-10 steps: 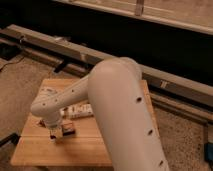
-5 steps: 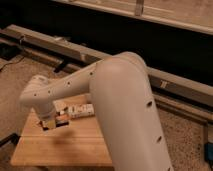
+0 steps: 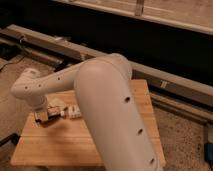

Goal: Place the eraser on the white sponge

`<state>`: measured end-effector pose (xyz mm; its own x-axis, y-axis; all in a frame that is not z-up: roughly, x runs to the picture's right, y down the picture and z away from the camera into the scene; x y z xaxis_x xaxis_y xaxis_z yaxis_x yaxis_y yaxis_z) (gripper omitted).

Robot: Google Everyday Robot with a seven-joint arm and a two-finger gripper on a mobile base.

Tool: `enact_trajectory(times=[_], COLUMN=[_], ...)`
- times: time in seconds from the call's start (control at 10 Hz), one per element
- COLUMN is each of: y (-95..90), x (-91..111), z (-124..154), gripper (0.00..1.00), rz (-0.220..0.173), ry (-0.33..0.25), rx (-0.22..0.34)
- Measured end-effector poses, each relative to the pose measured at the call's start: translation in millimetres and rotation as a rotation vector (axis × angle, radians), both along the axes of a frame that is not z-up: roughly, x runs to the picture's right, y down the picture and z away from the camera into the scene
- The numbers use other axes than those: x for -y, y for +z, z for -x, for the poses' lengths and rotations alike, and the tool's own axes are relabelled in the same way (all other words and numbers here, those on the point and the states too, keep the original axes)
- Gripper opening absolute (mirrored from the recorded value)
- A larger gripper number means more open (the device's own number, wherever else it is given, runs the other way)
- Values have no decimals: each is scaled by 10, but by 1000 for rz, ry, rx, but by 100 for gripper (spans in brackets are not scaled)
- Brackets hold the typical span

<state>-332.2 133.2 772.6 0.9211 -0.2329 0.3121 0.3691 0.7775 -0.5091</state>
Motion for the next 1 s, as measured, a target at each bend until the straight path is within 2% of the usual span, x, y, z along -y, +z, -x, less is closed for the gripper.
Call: enact_trajectory(times=[0.4,0.7,0.9,1.0], y=[496,783,903,964], x=[337,522,468,433], z=[-7,24,103,135], gripper=[0,0,1,5], rz=[13,15,20,22], ry=[44,63,56,53], rx=[-37,-59,-68,-73])
